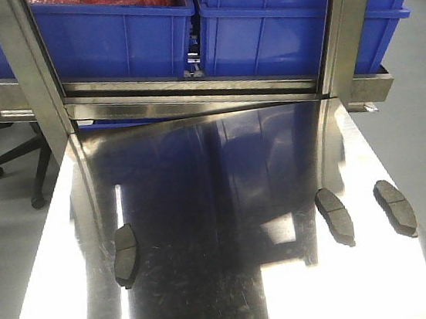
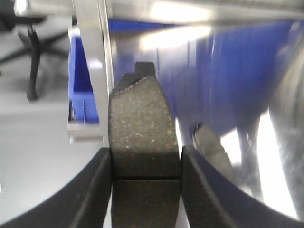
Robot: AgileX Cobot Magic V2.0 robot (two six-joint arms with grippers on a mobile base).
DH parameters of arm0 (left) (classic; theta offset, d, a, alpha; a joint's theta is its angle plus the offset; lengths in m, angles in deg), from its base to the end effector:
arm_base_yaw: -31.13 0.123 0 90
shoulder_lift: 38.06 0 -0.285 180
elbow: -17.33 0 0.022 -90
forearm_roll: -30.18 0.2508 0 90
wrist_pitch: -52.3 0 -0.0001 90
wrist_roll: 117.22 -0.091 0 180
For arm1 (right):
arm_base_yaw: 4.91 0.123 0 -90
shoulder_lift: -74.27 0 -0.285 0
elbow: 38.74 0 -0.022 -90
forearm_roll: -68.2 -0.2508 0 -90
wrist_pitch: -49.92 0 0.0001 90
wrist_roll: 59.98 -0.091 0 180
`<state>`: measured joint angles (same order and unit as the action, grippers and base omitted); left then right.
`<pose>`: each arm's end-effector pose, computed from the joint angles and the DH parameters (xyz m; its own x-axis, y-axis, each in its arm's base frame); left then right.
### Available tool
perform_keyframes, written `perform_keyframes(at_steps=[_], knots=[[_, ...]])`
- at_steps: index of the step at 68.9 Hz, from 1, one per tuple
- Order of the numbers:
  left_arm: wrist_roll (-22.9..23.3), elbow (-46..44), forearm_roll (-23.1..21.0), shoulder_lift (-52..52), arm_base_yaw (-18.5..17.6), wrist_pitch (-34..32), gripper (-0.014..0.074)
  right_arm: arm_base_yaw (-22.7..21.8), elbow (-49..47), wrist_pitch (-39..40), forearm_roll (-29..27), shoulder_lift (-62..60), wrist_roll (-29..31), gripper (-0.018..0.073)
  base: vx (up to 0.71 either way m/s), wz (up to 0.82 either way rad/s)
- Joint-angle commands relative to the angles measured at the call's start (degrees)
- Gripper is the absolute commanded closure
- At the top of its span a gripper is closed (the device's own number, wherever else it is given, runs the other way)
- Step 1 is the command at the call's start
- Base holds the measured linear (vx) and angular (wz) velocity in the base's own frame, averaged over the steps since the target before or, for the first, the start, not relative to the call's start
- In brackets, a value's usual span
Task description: Move and align brake pads A on conveyor
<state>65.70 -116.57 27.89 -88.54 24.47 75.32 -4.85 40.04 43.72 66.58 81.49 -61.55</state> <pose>0.1482 -0.0187 0.2910 -0.4998 -0.0299 -0.8656 0.0860 0.9928 -0.0839 0.0568 0.0003 0.1947 -0.0385 0.0554 -0.9977 -0.0020 0.9985 0.0556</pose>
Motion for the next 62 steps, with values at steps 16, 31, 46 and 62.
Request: perform_keyframes(at_steps=[16, 31, 46, 62], knots=[[0.11, -1.53, -0.61, 0.93, -0.23, -5.42, 0.0514, -0.05, 1.22, 4.12, 0.41, -0.89, 0.38, 0.0569, 0.0, 0.0], [0.11, -1.53, -0.61, 0.93, -0.23, -5.42, 0.0514, -0.05, 1.22, 4.12, 0.41, -0.89, 0.38, 0.0569, 0.0, 0.0], [0.11, -1.53, -0.61, 0.93, -0.23, -5.42, 0.0514, -0.05, 1.22, 4.12, 0.41, -0.89, 0.38, 0.0569, 0.0, 0.0], [0.11, -1.53, -0.61, 0.93, -0.23, -5.42, 0.0514, -0.05, 1.22, 4.38, 0.41, -0.89, 0.38, 0.0569, 0.0, 0.0]])
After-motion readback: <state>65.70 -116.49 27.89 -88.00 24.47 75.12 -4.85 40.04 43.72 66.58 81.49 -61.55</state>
